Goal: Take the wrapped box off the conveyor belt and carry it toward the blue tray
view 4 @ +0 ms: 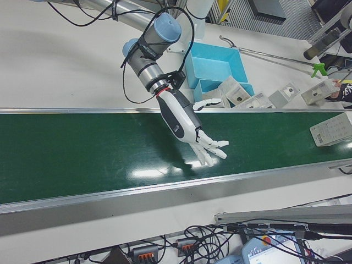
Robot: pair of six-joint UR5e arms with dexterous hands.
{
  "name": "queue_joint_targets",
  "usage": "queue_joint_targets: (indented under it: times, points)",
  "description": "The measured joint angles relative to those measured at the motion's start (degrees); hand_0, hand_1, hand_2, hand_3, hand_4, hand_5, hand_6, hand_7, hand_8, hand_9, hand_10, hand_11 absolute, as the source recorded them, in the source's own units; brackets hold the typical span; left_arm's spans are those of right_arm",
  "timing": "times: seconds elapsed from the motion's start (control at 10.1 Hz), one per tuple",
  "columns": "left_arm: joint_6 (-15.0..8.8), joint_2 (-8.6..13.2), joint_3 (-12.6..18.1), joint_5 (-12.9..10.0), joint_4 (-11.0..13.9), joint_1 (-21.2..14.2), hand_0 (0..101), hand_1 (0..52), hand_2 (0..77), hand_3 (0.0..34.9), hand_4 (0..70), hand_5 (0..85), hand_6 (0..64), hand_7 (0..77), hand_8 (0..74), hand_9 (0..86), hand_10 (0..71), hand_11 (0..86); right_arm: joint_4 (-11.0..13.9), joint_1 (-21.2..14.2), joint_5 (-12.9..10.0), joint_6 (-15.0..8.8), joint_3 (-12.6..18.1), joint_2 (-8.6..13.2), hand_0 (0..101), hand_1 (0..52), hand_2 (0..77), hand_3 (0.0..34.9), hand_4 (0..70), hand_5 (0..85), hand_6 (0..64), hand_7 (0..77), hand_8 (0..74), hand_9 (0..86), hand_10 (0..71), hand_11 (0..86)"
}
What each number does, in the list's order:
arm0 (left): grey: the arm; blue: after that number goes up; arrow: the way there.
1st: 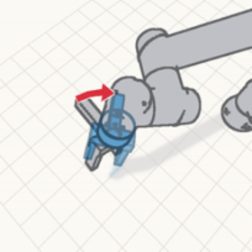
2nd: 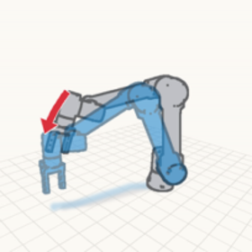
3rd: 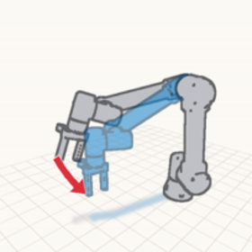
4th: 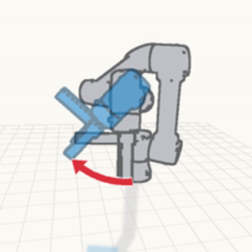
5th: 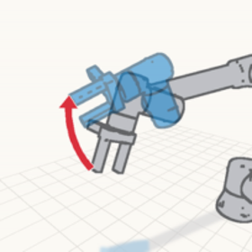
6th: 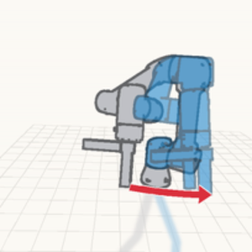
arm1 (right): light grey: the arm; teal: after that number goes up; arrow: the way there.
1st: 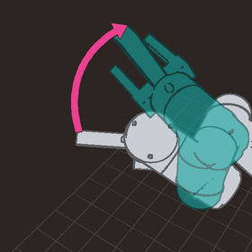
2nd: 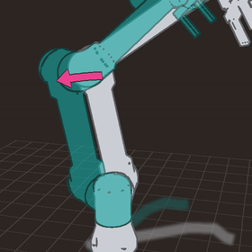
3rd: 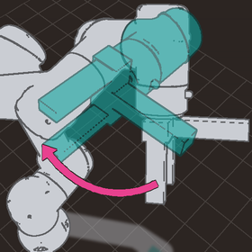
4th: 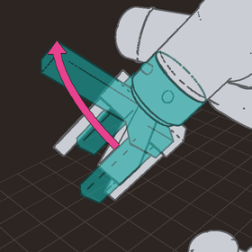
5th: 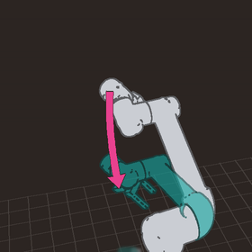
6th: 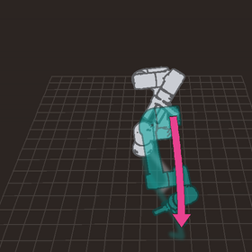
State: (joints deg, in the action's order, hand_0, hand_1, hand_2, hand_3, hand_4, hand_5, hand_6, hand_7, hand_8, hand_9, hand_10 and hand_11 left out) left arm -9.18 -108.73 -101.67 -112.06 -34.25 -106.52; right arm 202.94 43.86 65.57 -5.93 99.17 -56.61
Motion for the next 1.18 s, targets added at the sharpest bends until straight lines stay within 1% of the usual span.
queue_joint_targets:
  times: [0.1, 0.2, 0.3, 0.39, 0.49, 0.59, 0.69, 0.79, 0.89, 1.18]
  points:
    - [0.0, 0.0, 0.0, 0.0, 0.0, 0.0, 0, 0.0, 1.1, 0.0, 0.0, 1.1, 0.5, 0.0, 0.5, 0.0, 0.5, 0.5, 0.0, 0.09, 0.0, 0.0, -0.05, -0.13, 49, 16.4, 13.1, 0.0, 14.7, 24.5, 4.9, 6.5, 0.0, 3.3, 0.0, 0.5]
    - [0.0, 0.0, 0.0, 0.0, 0.0, 0.0, 0, 0.0, 0.5, 0.0, 0.0, 1.1, 0.5, 0.0, 0.5, 0.0, 0.5, 0.5, 0.0, 0.16, -0.03, -0.02, -0.08, -0.22, 49, 14.2, 13.6, 0.0, 14.7, 24.5, 6.0, 6.0, 0.5, 3.3, 0.0, 0.5]
    - [0.0, 0.0, 0.0, 0.0, 0.0, 0.0, 0, 0.0, 1.1, 0.0, 0.0, 1.1, 0.5, 0.0, 0.5, 0.0, 0.5, 0.5, 0.0, 0.32, -0.16, 0.01, -0.07, -0.31, 49, 16.9, 12.5, 0.0, 14.7, 24.5, 6.0, 6.0, 0.5, 3.3, 0.0, 0.5]
    - [0.0, 0.0, 0.0, 0.0, 0.0, 0.0, 0, 0.0, 1.1, 0.0, 0.0, 1.1, 0.5, 0.0, 0.5, 0.0, 0.5, 0.5, 0.0, 0.69, -0.32, 0.11, 0.03, -0.41, 49, 16.9, 12.5, 0.0, 14.7, 24.5, 6.0, 6.0, 0.5, 3.3, 0.0, 0.5]
    - [0.0, 0.0, 0.0, 0.0, 0.0, 0.0, 0, 0.0, 0.5, 0.0, 0.0, 1.1, 0.5, 0.5, 0.5, 0.0, 0.5, 0.5, 0.0, 1.14, -0.42, 0.17, 0.12, -0.53, 49, 15.8, 12.5, 0.0, 12.5, 22.4, 4.9, 3.3, 0.0, 3.3, 0.0, 0.5]
    - [0.0, 0.0, 0.0, 0.0, 0.0, 0.0, 0, 0.0, 0.5, 0.0, 0.0, 1.1, 0.5, 0.5, 0.5, 0.0, 0.5, 0.5, 0.0, 1.43, -0.45, 0.15, 0.12, -0.61, 49, 15.8, 12.5, 0.0, 14.2, 24.5, 4.4, 3.8, 0.0, 2.7, 0.0, 0.5]
    - [0.0, 0.0, 0.0, 0.0, 0.0, 0.0, 0, 0.0, 0.5, 0.0, 0.0, 1.1, 0.5, 0.5, 0.5, 0.0, 0.5, 0.5, 0.0, 1.54, -0.45, 0.06, 0.05, -0.68, 49, 15.8, 12.5, 0.0, 14.2, 24.5, 6.0, 6.5, 0.0, 2.7, 0.0, 0.5]
    - [0.0, 0.0, 0.0, 0.0, 0.0, 0.0, 0, 0.0, 1.1, 0.0, 0.0, 1.1, 0.5, 0.5, 0.5, 0.5, 0.0, 0.5, 0.0, 1.59, -0.45, -0.04, -0.02, -0.77, 49, 15.8, 12.5, 0.0, 14.2, 24.5, 6.0, 6.5, 0.0, 2.7, 0.0, 0.5]
    - [0.0, 0.0, 0.0, 0.0, 0.0, 0.0, 0, 0.0, 1.1, 0.0, 0.0, 1.1, 0.5, 0.0, 0.5, 0.0, 0.5, 0.5, 0.0, 1.57, -0.47, -0.04, -0.09, -1.03, 49, 16.9, 13.6, 0.0, 14.7, 25.6, 5.5, 5.5, 0.0, 2.7, 0.0, 0.5]
    - [0.0, 0.0, 0.0, 0.0, 0.0, 0.0, 0, 0.0, 1.1, 0.0, 0.0, 1.1, 0.5, 0.0, 0.5, 0.5, 0.5, 0.5, 0.0, 1.52, -0.52, 0.03, -0.17, -1.65, 49, 16.4, 13.1, 0.0, 13.6, 24.5, 5.5, 5.5, 1.1, 2.2, 0.0, 0.5]
